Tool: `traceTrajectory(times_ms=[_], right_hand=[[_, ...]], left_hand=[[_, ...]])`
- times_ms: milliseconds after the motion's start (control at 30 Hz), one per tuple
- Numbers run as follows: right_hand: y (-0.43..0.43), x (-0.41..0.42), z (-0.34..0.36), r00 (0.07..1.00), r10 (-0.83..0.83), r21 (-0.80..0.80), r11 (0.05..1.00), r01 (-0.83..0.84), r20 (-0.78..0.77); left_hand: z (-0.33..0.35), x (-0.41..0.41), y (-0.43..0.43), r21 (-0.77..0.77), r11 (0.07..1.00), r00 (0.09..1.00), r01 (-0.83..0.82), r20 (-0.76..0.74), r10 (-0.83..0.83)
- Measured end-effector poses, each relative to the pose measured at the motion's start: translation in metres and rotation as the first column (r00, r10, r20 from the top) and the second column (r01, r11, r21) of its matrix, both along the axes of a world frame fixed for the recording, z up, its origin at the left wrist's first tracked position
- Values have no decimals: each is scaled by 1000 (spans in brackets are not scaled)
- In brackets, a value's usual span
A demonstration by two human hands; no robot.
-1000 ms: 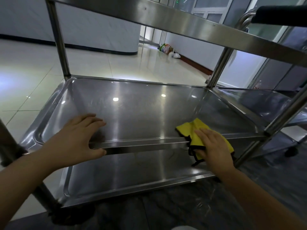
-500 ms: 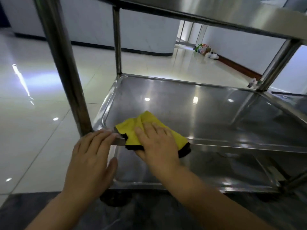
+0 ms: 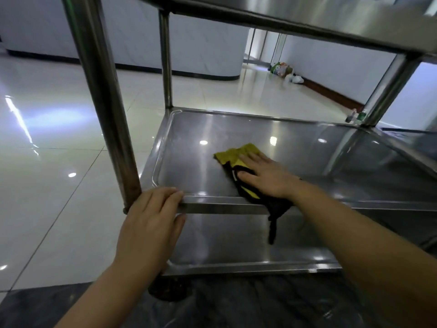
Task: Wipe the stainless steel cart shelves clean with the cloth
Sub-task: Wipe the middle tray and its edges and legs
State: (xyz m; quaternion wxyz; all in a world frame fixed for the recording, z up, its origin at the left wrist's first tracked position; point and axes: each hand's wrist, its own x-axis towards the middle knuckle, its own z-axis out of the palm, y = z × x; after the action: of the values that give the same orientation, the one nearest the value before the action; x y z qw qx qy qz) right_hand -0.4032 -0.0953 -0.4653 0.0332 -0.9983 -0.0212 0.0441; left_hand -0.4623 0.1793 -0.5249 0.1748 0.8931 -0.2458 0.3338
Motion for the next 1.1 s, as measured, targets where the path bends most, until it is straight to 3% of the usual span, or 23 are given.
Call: traceTrajectory(times_ms=[133, 267, 400, 500, 600, 933, 1033, 1100], right_hand=[[-40, 5, 5, 973, -230, -20, 973, 229, -31], [-13, 31, 0, 968, -249, -26, 968, 249, -37], [64, 45, -6, 998, 55, -43, 998, -55, 5], [122, 44, -10, 937, 349, -21, 937, -349, 1], [130, 66, -9, 897, 442, 5, 897, -442, -12], [103, 213, -7, 994, 95, 4, 995, -95, 62], [107, 218, -6, 995, 89, -19, 996, -89, 33], [114, 203, -5, 984, 170, -22, 985, -169, 44]], left_hand=[[-5, 4, 1, 57, 998, 997, -25, 78, 20], [-8, 6, -1, 11, 997, 993, -71, 90, 70], [-15, 11, 1, -32, 998, 985, -51, 165, 56], [-17, 12, 0, -21, 998, 983, -65, 169, 68], [-16, 12, 1, 10, 998, 988, -68, 136, 66], [-17, 14, 9, -46, 999, 989, 13, 148, -6], [-19, 17, 10, -82, 996, 988, 19, 156, -6], [-21, 17, 9, -96, 995, 987, 18, 162, -2]])
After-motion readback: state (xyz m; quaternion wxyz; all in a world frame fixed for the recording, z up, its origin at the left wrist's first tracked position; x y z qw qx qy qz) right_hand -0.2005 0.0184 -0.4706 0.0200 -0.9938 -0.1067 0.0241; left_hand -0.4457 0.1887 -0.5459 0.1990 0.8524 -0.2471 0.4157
